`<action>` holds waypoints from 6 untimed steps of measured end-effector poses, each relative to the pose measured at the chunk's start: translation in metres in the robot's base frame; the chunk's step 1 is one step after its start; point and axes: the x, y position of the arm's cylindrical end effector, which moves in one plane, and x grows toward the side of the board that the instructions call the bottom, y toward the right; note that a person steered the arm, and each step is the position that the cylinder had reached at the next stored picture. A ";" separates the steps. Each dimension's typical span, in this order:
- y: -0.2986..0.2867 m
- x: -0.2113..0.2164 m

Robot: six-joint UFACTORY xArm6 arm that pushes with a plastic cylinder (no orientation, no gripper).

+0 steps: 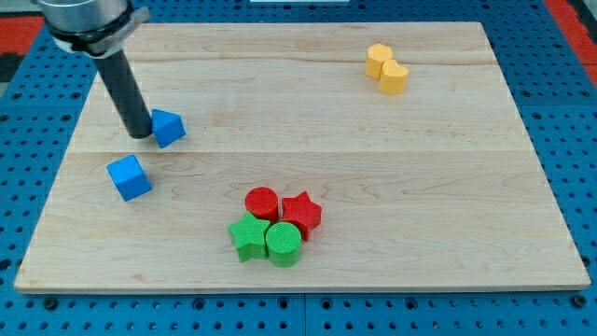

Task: Move blue triangle towards center

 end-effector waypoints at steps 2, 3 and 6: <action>0.051 -0.010; 0.082 -0.010; 0.138 0.002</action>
